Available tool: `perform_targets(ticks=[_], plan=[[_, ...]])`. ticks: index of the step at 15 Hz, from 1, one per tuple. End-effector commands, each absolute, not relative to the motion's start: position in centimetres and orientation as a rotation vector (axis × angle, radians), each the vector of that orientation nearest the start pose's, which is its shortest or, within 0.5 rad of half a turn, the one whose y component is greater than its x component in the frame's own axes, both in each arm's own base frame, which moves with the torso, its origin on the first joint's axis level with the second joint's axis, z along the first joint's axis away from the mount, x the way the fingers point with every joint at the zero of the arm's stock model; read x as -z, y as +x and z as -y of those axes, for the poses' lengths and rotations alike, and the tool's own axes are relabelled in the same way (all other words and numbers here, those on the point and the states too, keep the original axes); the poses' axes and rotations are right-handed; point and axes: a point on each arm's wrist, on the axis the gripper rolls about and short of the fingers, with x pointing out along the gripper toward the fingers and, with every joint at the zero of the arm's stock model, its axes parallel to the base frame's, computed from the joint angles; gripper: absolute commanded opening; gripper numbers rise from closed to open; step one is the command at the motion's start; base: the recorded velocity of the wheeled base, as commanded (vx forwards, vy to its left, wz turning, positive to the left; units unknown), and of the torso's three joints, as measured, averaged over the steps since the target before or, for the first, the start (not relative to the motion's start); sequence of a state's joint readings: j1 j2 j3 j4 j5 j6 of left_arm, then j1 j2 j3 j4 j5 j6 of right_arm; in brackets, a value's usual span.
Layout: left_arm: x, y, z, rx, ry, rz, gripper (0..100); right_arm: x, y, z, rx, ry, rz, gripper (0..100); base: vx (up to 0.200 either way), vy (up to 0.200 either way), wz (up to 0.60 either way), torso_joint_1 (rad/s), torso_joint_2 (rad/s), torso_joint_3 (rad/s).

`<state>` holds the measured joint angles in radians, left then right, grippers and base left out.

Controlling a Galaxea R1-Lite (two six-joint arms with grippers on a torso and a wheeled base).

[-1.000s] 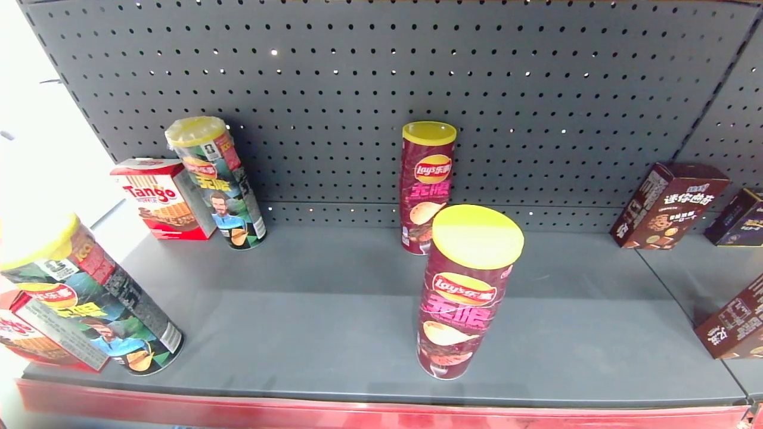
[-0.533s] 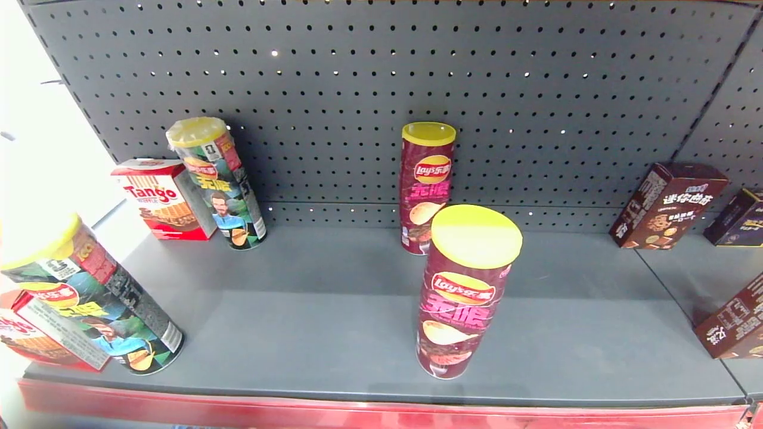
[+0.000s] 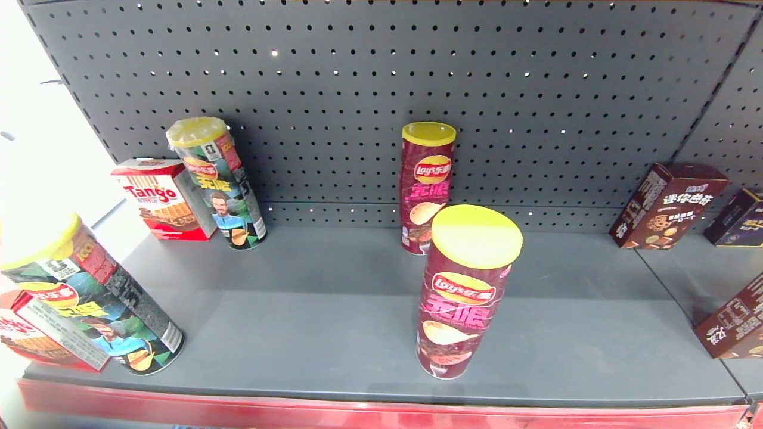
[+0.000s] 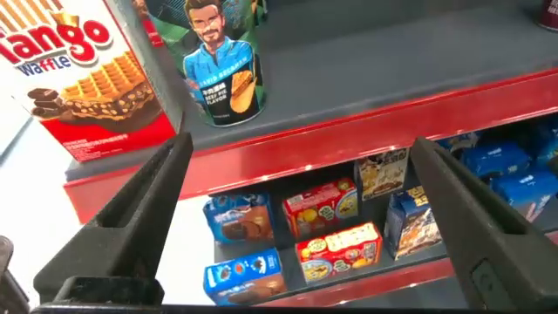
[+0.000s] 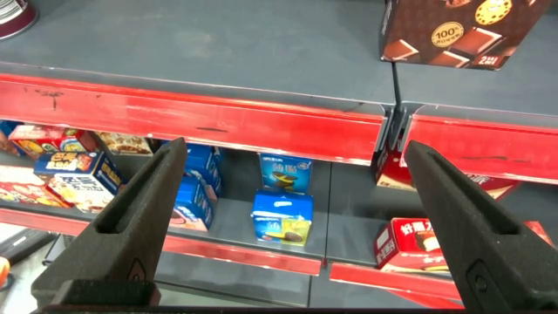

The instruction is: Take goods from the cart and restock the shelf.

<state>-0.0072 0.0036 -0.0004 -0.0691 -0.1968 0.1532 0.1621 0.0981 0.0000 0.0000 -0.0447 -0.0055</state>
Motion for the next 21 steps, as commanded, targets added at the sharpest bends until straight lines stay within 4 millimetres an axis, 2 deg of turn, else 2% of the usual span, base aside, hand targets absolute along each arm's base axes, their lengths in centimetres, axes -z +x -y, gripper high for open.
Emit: perform_targets(ticks=[1,3,6,8,12,15,16,18,19,21], plan=[[-8.2,-2.3,0.4,0.198,0.158,0.083,100,-7.7,-1.5,0.3,-0.118,-0.016,-0.097,100,0.0,0.0,0.0,0.0,0.0,0.0],[-8.2,-2.3,0.3,0.141,0.128,0.073,100,-7.7,-1.5,0.3,-0.118,-0.016,-0.097,100,0.0,0.0,0.0,0.0,0.0,0.0],[-8.1,-2.3,-0.2,-0.074,0.108,0.024,100,-7.7,-1.5,0.3,-0.118,-0.016,-0.099,100,0.0,0.0,0.0,0.0,0.0,0.0],[-7.6,-2.3,-0.1,-0.047,0.051,-0.004,100,-7.8,-1.5,0.3,-0.118,-0.016,-0.096,100,0.0,0.0,0.0,0.0,0.0,0.0],[-7.6,-2.3,0.1,0.074,0.087,0.003,100,-7.7,-1.5,0.3,-0.121,-0.016,-0.099,100,0.0,0.0,0.0,0.0,0.0,0.0],[-7.6,-2.3,0.2,0.077,0.089,0.002,100,-7.8,-1.5,0.4,-0.161,-0.008,-0.09,100,0.0,0.0,0.0,0.0,0.0,0.0],[-7.5,-2.3,0.2,0.077,0.087,0.0,100,-11.6,-1.8,0.5,-0.143,0.042,-0.008,100,0.0,0.0,0.0,0.0,0.0,0.0],[-7.6,-2.3,0.2,0.077,0.087,0.002,100,-20.9,1.4,-0.2,-0.16,0.098,-0.029,100,0.0,0.0,0.0,0.0,0.0,0.0],[-7.6,-2.3,0.2,0.078,0.087,0.002,100,-23.6,2.1,-0.4,-0.2,0.086,0.005,100,0.0,0.0,0.0,0.0,0.0,0.0],[-7.6,-2.3,0.2,0.078,0.087,0.0,100,-26.4,4.4,-1.0,-0.222,0.082,-0.011,100,0.0,0.0,0.0,0.0,0.0,0.0]])
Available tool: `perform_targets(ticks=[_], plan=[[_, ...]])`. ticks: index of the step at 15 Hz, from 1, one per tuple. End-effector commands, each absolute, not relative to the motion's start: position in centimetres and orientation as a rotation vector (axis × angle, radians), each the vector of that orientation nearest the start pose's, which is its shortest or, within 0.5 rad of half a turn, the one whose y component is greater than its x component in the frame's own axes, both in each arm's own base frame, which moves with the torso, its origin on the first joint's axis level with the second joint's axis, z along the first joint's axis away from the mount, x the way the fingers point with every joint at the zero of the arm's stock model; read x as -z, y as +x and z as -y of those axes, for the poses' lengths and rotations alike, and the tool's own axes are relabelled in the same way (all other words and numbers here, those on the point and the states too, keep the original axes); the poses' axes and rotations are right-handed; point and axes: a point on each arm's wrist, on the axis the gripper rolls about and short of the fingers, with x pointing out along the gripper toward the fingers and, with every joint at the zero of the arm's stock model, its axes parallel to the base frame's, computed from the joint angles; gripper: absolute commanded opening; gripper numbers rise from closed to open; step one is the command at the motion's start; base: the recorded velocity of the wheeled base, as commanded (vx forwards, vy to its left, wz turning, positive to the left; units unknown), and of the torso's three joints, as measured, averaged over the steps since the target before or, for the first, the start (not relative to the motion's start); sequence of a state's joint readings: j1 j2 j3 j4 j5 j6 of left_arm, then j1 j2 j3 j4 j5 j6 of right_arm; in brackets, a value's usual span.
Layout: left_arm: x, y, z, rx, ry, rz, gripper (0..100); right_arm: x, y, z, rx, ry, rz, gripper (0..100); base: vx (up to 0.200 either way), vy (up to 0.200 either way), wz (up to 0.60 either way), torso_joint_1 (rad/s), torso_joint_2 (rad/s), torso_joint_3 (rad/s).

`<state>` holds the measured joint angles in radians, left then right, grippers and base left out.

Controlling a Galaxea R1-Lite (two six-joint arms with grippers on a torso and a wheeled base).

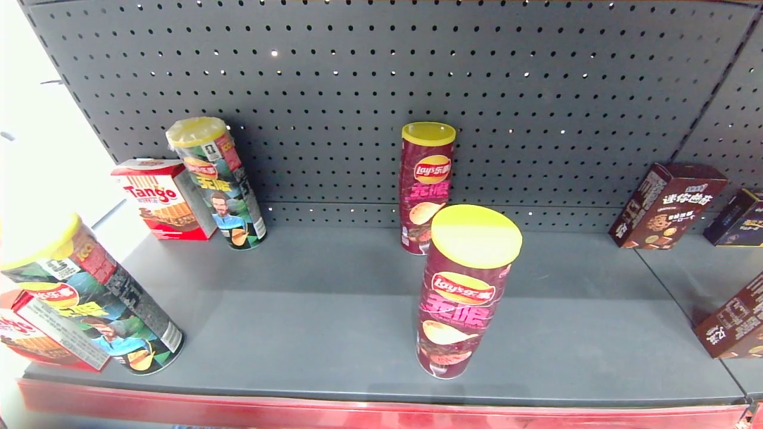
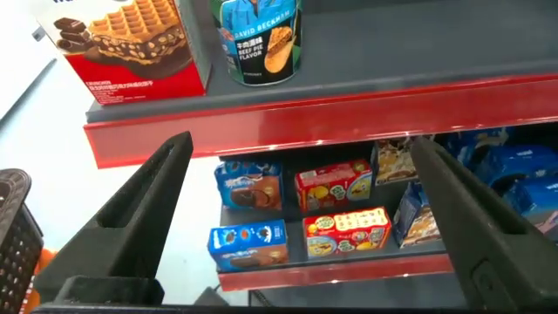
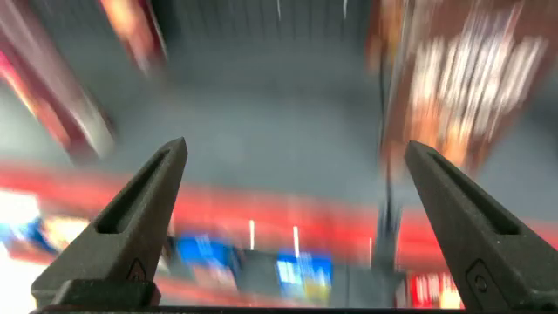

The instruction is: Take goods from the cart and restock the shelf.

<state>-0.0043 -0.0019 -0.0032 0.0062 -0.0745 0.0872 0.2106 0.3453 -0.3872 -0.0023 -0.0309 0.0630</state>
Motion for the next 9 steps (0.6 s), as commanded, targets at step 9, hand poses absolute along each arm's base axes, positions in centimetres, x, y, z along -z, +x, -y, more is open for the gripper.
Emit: perform_targets(ticks=[9], plan=[[-7.6,-2.3,0.2,0.078,0.084,0.0,100,-26.0,14.1,-7.9,-0.528,-0.171,-0.136,100,0.0,0.0,0.0,0.0,0.0,0.0]])
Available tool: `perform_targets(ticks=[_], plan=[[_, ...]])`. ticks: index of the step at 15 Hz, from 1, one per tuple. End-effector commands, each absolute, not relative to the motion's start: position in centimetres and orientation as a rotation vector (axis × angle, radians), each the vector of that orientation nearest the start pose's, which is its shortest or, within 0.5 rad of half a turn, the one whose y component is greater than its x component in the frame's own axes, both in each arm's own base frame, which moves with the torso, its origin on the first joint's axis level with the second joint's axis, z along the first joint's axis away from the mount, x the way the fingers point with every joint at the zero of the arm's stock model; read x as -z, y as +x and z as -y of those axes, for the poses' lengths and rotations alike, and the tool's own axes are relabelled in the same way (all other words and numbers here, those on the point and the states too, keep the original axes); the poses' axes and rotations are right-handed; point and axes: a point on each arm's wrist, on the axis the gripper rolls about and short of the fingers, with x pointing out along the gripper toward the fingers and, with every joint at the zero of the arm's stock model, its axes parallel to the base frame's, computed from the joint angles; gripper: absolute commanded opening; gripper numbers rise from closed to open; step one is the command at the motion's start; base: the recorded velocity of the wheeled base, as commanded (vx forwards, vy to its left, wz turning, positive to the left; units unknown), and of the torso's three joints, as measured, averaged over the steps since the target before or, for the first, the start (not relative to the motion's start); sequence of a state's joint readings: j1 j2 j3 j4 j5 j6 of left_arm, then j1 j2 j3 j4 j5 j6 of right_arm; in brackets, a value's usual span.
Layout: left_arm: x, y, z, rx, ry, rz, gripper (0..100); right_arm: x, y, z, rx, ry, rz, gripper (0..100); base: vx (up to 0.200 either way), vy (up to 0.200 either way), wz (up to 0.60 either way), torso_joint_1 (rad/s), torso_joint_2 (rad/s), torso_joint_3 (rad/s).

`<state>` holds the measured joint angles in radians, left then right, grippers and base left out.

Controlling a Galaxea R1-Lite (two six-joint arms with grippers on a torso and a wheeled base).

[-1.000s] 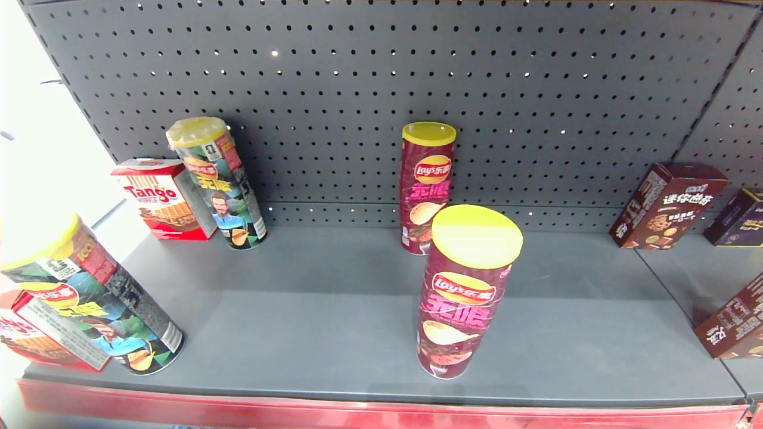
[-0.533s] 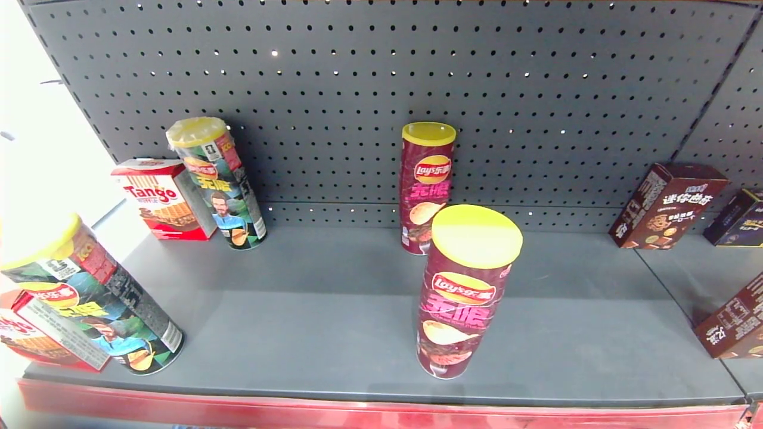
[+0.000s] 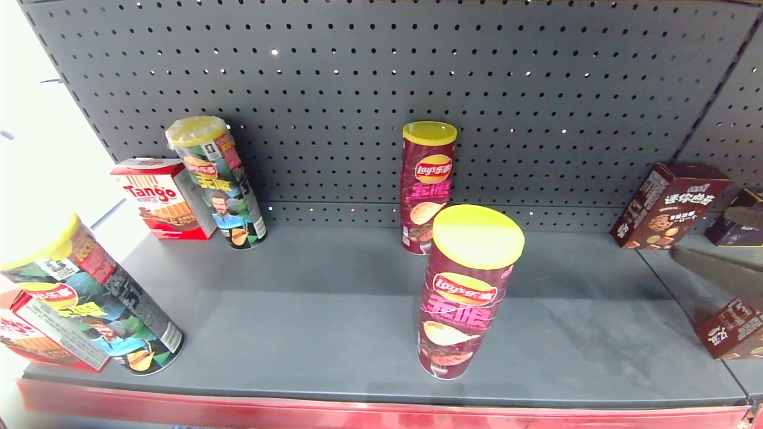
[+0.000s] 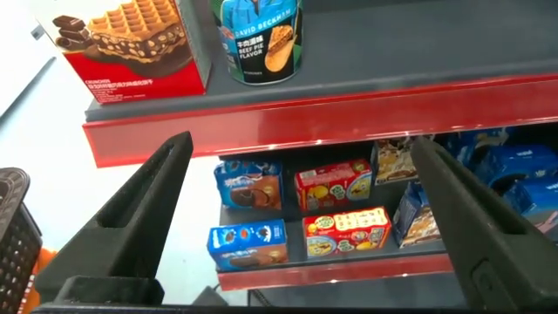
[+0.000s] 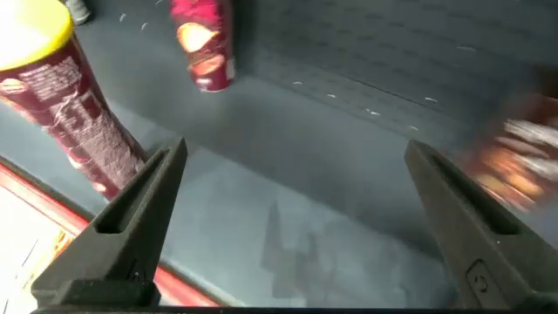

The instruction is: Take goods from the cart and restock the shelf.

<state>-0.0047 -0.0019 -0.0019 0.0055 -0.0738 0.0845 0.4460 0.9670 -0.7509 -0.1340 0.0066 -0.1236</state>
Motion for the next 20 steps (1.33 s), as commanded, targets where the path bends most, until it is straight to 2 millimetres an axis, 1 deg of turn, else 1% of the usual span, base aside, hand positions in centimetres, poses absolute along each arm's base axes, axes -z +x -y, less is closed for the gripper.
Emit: perform_targets(ticks=[1,2,3,4,5,6,8,10,15,20], plan=[[-7.6,-2.3,0.2,0.078,0.084,0.0,100,-25.6,14.6,-8.6,-0.548,-0.174,-0.143,100,0.0,0.0,0.0,0.0,0.0,0.0],[-7.6,-2.3,0.2,0.078,0.084,-0.001,100,-25.3,14.9,-8.9,-0.56,-0.179,-0.158,100,0.0,0.0,0.0,0.0,0.0,0.0],[-7.6,-2.3,0.2,0.08,0.084,-0.001,100,-24.4,15.3,-9.6,-0.584,-0.193,-0.196,100,0.0,0.0,0.0,0.0,0.0,0.0],[-7.6,-2.3,0.2,0.08,0.084,-0.001,100,-24.3,15.4,-9.7,-0.588,-0.194,-0.199,100,0.0,0.0,0.0,0.0,0.0,0.0],[-7.6,-2.3,0.2,0.08,0.08,-0.001,100,-23.7,15.2,-10.3,-0.624,-0.205,-0.223,100,0.0,0.0,0.0,0.0,0.0,0.0],[-7.6,-2.3,0.2,0.08,0.08,-0.003,100,-23.3,15.0,-10.5,-0.64,-0.211,-0.236,100,0.0,0.0,0.0,0.0,0.0,0.0],[-7.6,-2.3,0.2,0.08,0.08,-0.003,100,-21.7,14.0,-11.0,-0.694,-0.235,-0.282,100,0.0,0.0,0.0,0.0,0.0,0.0],[-7.6,-2.3,0.2,0.08,0.078,-0.003,100,-20.5,13.1,-11.3,-0.756,-0.252,-0.314,100,0.0,0.0,0.0,0.0,0.0,0.0],[-7.6,-2.3,0.1,0.082,0.078,-0.006,100,-20.2,13.3,-12.6,-0.82,-0.26,-0.327,100,0.0,0.0,0.0,0.0,0.0,0.0],[-7.6,-2.3,0.1,0.082,0.076,-0.008,100,-19.8,14.6,-14.1,-0.833,-0.267,-0.338,100,0.0,0.0,0.0,0.0,0.0,0.0]])
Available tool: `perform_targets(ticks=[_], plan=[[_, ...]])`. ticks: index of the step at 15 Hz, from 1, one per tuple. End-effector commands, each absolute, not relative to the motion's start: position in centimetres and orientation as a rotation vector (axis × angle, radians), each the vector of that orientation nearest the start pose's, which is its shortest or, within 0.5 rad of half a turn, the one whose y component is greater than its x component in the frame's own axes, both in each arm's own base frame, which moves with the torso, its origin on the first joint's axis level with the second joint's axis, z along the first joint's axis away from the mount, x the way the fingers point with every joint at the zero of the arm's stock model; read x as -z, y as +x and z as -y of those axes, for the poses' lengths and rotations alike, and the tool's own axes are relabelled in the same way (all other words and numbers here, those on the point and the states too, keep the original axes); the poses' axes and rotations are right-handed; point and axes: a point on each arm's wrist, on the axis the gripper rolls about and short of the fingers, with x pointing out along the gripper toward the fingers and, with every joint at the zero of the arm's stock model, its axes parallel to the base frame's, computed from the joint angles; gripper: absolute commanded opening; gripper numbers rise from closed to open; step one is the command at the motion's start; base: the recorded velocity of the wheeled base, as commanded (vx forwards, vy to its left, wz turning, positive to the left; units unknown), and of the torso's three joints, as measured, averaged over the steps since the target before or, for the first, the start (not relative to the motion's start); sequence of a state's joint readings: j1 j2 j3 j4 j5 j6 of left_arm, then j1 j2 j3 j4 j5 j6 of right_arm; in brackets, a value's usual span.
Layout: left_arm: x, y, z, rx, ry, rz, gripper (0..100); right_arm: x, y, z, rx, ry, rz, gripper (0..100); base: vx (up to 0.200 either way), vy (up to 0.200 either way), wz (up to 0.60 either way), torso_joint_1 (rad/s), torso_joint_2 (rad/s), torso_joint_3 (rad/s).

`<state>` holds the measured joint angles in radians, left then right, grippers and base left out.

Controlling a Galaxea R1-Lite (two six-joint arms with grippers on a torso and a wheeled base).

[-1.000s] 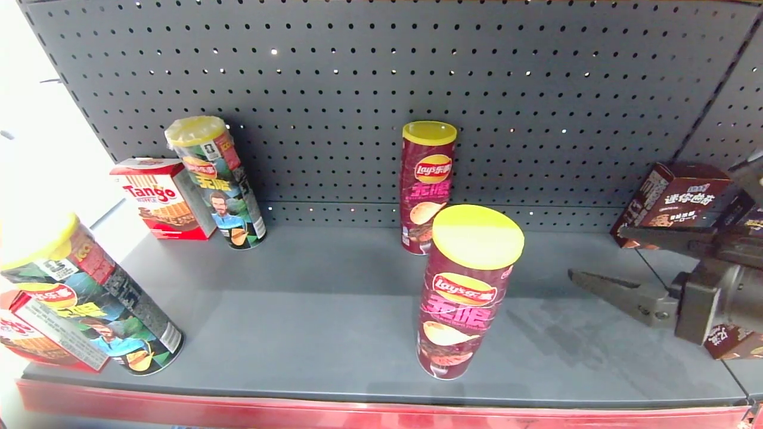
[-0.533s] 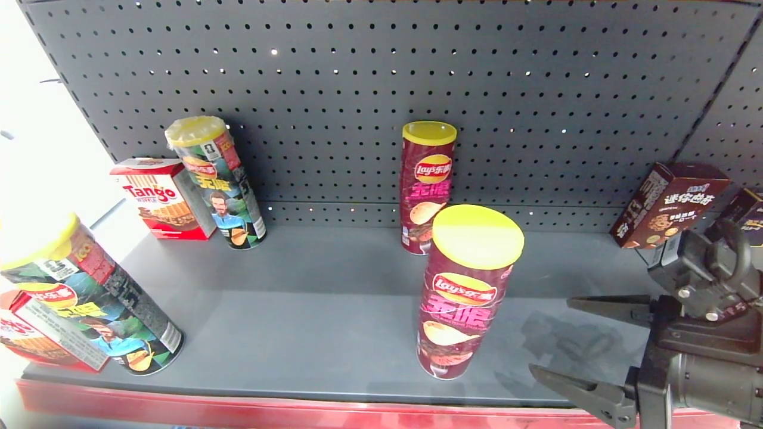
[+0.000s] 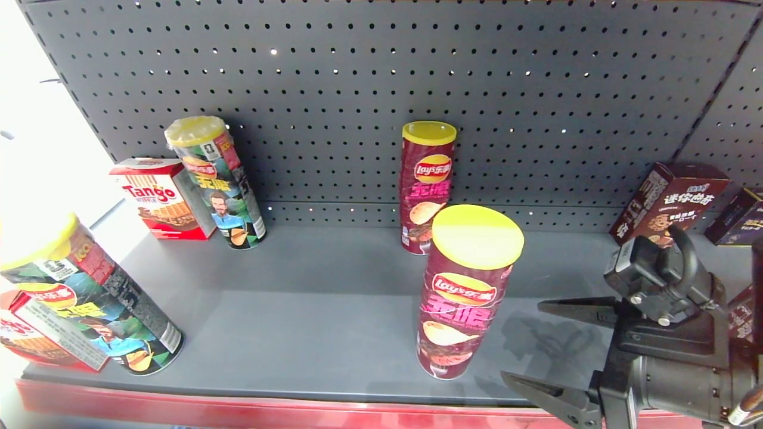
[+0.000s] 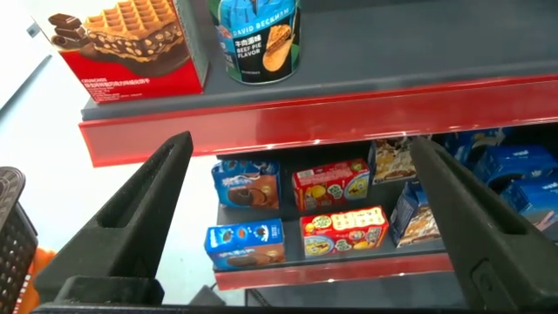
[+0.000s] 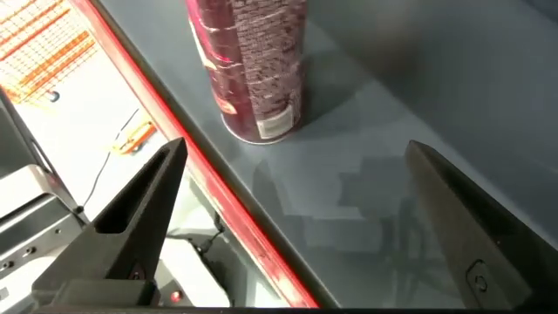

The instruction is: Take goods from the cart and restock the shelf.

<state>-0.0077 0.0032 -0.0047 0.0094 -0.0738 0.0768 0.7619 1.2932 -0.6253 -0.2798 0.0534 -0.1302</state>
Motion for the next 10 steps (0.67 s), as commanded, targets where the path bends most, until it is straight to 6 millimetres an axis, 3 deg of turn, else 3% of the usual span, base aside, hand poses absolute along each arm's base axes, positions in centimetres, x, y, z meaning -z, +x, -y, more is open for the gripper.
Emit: perform_targets(ticks=[1,10], plan=[[-7.6,-2.3,0.1,0.082,0.075,-0.008,100,-19.9,14.8,-14.4,-0.835,-0.267,-0.339,100,0.0,0.0,0.0,0.0,0.0,0.0],[-7.6,-2.3,0.1,0.08,0.07,-0.009,100,-19.3,16.6,-15.8,-0.82,-0.28,-0.379,100,0.0,0.0,0.0,0.0,0.0,0.0]])
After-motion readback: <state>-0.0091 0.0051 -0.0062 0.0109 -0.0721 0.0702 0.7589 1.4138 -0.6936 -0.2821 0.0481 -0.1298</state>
